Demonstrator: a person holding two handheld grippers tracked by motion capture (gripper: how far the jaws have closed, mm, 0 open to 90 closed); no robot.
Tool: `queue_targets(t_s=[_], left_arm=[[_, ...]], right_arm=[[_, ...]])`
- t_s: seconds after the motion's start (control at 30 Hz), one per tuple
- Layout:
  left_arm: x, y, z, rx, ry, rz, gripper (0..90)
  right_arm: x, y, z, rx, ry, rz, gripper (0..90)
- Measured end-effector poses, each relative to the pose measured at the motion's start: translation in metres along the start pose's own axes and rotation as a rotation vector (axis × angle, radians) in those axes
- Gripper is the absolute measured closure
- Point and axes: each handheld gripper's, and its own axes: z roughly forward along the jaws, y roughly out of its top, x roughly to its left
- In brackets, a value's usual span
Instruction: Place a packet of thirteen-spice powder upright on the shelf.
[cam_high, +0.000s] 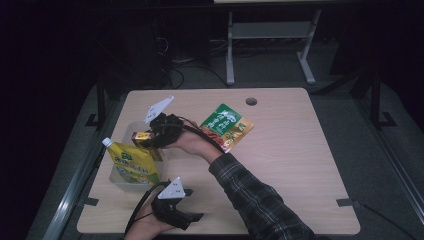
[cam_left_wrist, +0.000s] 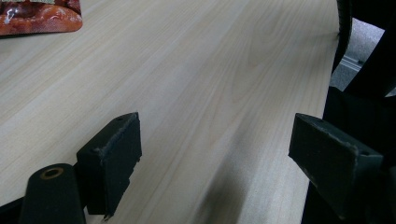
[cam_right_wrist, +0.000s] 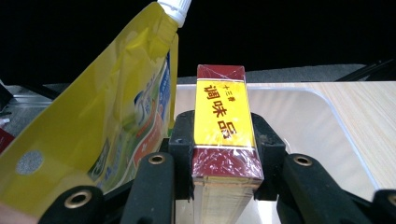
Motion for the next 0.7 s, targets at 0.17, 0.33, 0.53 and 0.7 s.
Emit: queue_targets(t_s=[0.17, 0.33, 0.53, 0.7], left_arm=[[-0.001, 0.000, 0.001, -0.010, -0.003, -0.009, 16.4], [-0.002, 0.000, 0.001, -0.014, -0.005, -0.016, 16.3], [-0.003, 0.000, 0.001, -0.017, -0.009, -0.018, 16.3], [-0.004, 0.001, 0.002, -0.013, -0.013, -0.013, 16.4]], right_arm=[[-0.003, 0.001, 0.006, -0.003, 0.005, 0.000, 66.8], [-0.004, 0.004, 0.013, 0.004, 0.009, -0.007, 66.8], [-0.005, 0.008, 0.020, 0.004, 0.017, -0.014, 66.8], [-0.005, 0.005, 0.029, 0.028, 0.022, -0.024, 66.7]])
